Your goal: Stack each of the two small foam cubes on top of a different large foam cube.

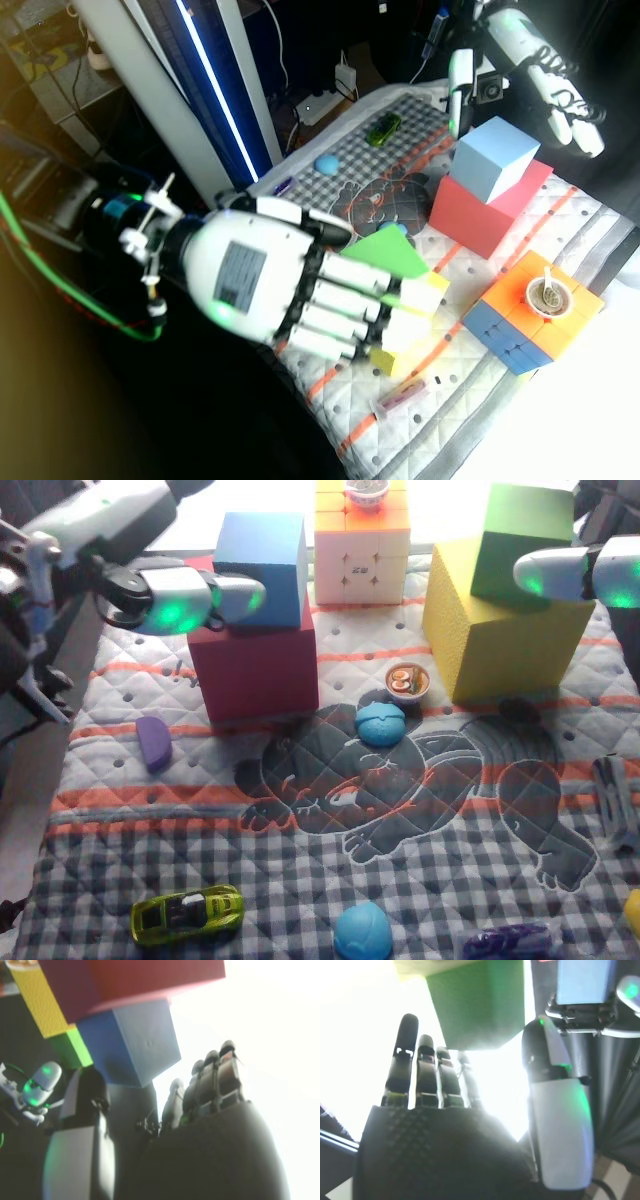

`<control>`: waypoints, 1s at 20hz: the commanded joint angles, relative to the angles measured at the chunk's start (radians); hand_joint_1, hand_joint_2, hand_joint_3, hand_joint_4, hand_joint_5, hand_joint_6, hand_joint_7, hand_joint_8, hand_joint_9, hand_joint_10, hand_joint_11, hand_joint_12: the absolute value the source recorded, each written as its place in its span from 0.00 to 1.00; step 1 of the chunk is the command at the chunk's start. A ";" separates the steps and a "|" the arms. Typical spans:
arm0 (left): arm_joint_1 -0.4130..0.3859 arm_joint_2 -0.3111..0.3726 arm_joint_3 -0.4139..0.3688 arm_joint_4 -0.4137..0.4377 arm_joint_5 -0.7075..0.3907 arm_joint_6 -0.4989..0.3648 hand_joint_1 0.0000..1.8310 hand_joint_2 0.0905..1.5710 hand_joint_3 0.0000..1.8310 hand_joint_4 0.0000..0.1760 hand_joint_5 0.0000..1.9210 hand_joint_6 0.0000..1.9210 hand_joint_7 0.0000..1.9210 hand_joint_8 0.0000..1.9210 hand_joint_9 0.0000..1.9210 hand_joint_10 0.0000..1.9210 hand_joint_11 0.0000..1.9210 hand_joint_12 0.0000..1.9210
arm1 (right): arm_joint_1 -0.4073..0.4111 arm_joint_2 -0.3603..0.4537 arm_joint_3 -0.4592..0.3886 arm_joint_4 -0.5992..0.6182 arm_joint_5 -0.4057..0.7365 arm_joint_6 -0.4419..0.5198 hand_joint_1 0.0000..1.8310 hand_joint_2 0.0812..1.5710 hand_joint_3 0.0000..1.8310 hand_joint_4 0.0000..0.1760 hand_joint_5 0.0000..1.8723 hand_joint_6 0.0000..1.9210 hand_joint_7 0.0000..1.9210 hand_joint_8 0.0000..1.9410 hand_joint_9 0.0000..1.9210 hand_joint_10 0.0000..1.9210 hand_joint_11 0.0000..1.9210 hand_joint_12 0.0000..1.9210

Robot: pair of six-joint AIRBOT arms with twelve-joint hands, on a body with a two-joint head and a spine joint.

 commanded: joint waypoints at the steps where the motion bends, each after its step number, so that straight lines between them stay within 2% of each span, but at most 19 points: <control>1: -0.001 0.018 -0.006 0.021 -0.147 -0.002 0.38 0.70 0.00 0.96 0.00 0.00 0.00 0.00 0.00 0.00 0.00 0.00 | 0.015 0.023 -0.001 0.007 0.164 0.002 0.37 0.68 0.00 0.41 0.00 0.00 0.00 0.00 0.01 0.01 0.00 0.62; 2: 0.011 0.035 -0.023 0.023 -0.175 -0.002 0.34 0.69 0.00 0.99 0.00 0.00 0.00 0.00 0.00 0.00 0.00 0.00 | 0.014 0.042 -0.018 0.007 0.187 0.002 0.35 0.67 0.00 0.41 0.00 0.00 0.00 0.00 0.01 0.01 0.00 0.71; 3: 0.032 0.063 -0.054 0.035 -0.226 -0.002 0.29 0.65 0.00 1.00 0.00 0.00 0.00 0.00 0.00 0.00 0.00 0.00 | 0.000 0.078 -0.054 0.007 0.237 0.002 0.32 0.67 0.00 0.55 0.00 0.00 0.00 0.00 0.00 0.00 0.00 0.75; 4: 0.040 0.072 -0.065 0.039 -0.245 -0.002 0.29 0.65 0.00 1.00 0.00 0.00 0.00 0.00 0.00 0.00 0.00 0.00 | -0.005 0.090 -0.065 0.007 0.255 0.002 0.32 0.67 0.00 0.55 0.00 0.00 0.00 0.00 0.00 0.00 0.00 0.75; 5: 0.052 0.085 -0.082 0.045 -0.281 -0.002 0.28 0.66 0.00 1.00 0.00 0.00 0.00 0.00 0.00 0.00 0.00 0.00 | -0.020 0.115 -0.086 0.006 0.283 0.002 0.26 0.64 0.00 0.65 0.00 0.00 0.00 0.00 0.00 0.00 0.00 0.66; 6: 0.066 0.102 -0.102 0.055 -0.321 -0.003 0.28 0.66 0.00 1.00 0.00 0.00 0.00 0.00 0.00 0.00 0.00 0.00 | -0.043 0.145 -0.112 0.006 0.326 0.002 0.26 0.64 0.00 0.65 0.00 0.00 0.00 0.00 0.00 0.00 0.00 0.66; 7: 0.075 0.113 -0.117 0.063 -0.349 -0.003 0.31 0.67 0.00 1.00 0.00 0.00 0.00 0.00 0.00 0.00 0.00 0.00 | -0.062 0.166 -0.131 0.006 0.359 0.002 0.25 0.65 0.00 0.72 0.00 0.00 0.00 0.00 0.00 0.00 0.00 0.53; 8: 0.096 0.133 -0.140 0.075 -0.395 -0.007 0.32 0.68 0.00 1.00 0.00 0.00 0.00 0.00 0.00 0.00 0.00 0.00 | -0.098 0.195 -0.161 0.007 0.415 0.002 0.25 0.65 0.00 0.63 0.00 0.00 0.00 0.00 0.00 0.00 0.00 0.06; 9: 0.115 0.146 -0.156 0.085 -0.434 -0.020 0.31 0.68 0.00 1.00 0.00 0.00 0.00 0.00 0.00 0.00 0.00 0.00 | -0.128 0.214 -0.182 0.007 0.458 0.002 0.25 0.65 0.00 0.64 0.00 0.00 0.00 0.00 0.00 0.00 0.00 0.01; 10: 0.135 0.159 -0.166 0.096 -0.467 -0.049 0.32 0.67 0.00 1.00 0.00 0.00 0.00 0.00 0.00 0.00 0.00 0.00 | -0.153 0.230 -0.201 0.007 0.500 0.002 0.24 0.65 0.00 0.79 0.00 0.00 0.00 0.00 0.00 0.00 0.03 0.02; 11: 0.152 0.168 -0.168 0.106 -0.489 -0.093 0.33 0.67 0.00 1.00 0.00 0.00 0.00 0.00 0.00 0.00 0.00 0.00 | -0.171 0.241 -0.214 0.007 0.526 0.002 0.26 0.65 0.00 0.82 0.00 0.00 0.00 0.00 0.00 0.00 0.02 0.02; 12: 0.172 0.177 -0.168 0.118 -0.515 -0.156 0.32 0.65 0.00 1.00 0.00 0.00 0.00 0.00 0.00 0.00 0.00 0.00 | -0.183 0.248 -0.226 0.007 0.548 0.002 0.26 0.65 0.00 0.72 0.00 0.00 0.00 0.00 0.00 0.00 0.00 0.00; 13: 0.192 0.188 -0.168 0.127 -0.544 -0.209 0.31 0.65 0.00 0.87 0.00 0.00 0.00 0.00 0.00 0.00 0.00 0.00 | -0.191 0.252 -0.236 0.006 0.568 0.002 0.27 0.66 0.00 0.69 0.00 0.00 0.00 0.00 0.00 0.00 0.00 0.00; 14: 0.212 0.196 -0.169 0.132 -0.567 -0.244 0.29 0.62 0.00 0.97 0.00 0.00 0.00 0.00 0.00 0.00 0.00 0.00 | -0.197 0.254 -0.241 0.005 0.584 0.002 0.27 0.68 0.01 0.78 0.00 0.00 0.00 0.00 0.00 0.00 0.00 0.00; 17: 0.262 0.206 -0.173 0.150 -0.633 -0.328 0.31 0.64 0.00 1.00 0.00 0.00 0.00 0.00 0.00 0.00 0.00 0.00 | -0.240 0.254 -0.249 -0.001 0.662 0.002 0.25 0.66 0.00 0.80 0.00 0.00 0.00 0.00 0.00 0.00 0.00 0.00; 19: 0.298 0.211 -0.188 0.157 -0.688 -0.345 0.35 0.65 0.00 0.95 0.00 0.00 0.00 0.00 0.00 0.00 0.03 0.02 | -0.318 0.247 -0.242 0.001 0.775 0.002 0.25 0.64 0.00 0.51 0.00 0.00 0.00 0.00 0.00 0.00 0.01 0.00; 20: 0.315 0.213 -0.195 0.157 -0.715 -0.346 0.36 0.66 0.00 0.91 0.00 0.00 0.00 0.00 0.00 0.00 0.01 0.15 | -0.359 0.240 -0.238 0.009 0.830 0.002 0.24 0.64 0.00 0.43 0.00 0.00 0.00 0.00 0.00 0.00 0.01 0.01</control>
